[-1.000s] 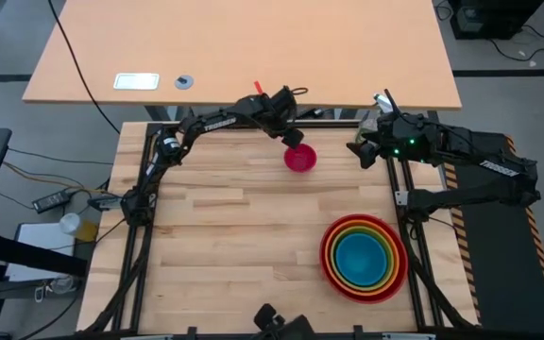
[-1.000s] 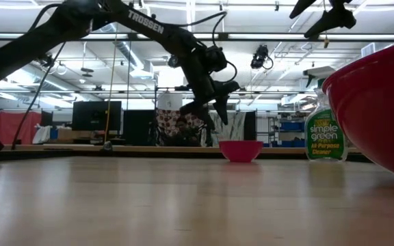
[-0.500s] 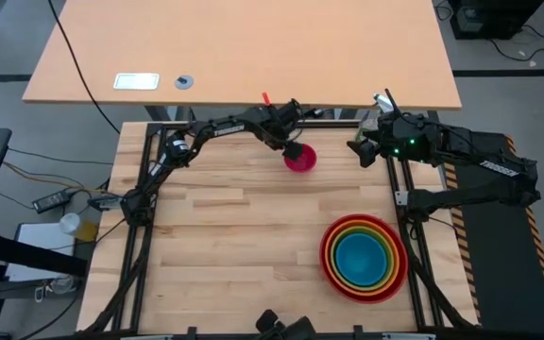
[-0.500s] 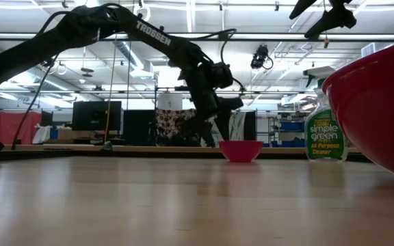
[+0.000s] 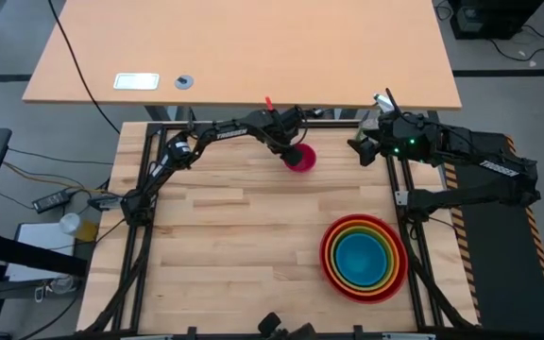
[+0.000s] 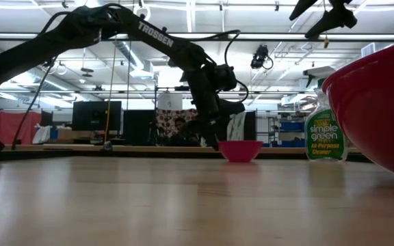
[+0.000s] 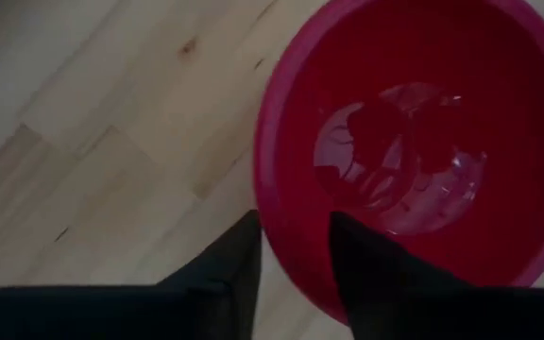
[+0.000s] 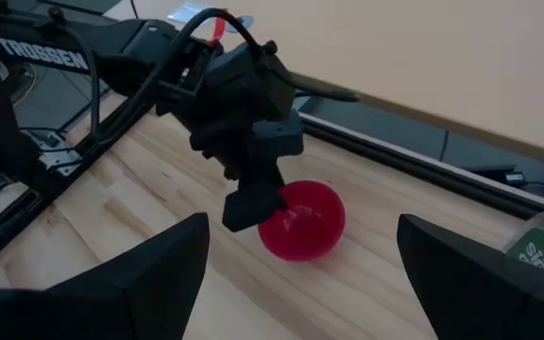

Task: Nest bowls inside each other
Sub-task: Stack the pink bowl on top of the blue bowl

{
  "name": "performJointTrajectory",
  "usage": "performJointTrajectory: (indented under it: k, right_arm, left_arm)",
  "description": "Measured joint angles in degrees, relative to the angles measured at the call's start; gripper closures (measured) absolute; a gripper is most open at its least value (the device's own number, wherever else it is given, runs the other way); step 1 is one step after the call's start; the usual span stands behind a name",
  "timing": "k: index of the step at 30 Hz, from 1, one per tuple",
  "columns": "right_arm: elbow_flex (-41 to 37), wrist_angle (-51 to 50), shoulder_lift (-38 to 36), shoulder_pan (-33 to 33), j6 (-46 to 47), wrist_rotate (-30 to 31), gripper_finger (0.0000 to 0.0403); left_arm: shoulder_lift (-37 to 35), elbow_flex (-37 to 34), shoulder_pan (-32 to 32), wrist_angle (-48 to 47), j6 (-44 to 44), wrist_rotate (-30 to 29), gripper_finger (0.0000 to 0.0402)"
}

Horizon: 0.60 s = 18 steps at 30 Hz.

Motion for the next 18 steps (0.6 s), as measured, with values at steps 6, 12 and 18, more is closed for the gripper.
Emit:
performJointTrajectory:
  k: [6,12,18]
  right_arm:
    - [0.0,0.0,0.0,0.0,1.2,-0.3,0.0056]
    - [0.0,0.0,0.0,-0.3,0.1,-1.7,0.0056]
    - [0.0,0.0,0.0,-0.8,-0.1,-3.9,0.0056]
  left_arm:
    - [0.0,0.0,-0.2,0.4,0.0,-2.4,0.0368]
    - [0.0,0.1,-0.2,0.7,0.0,-2.0,0.0382]
    - [-0.9,0.0,-0.1,-0.3,0.7,1.1,0.0386]
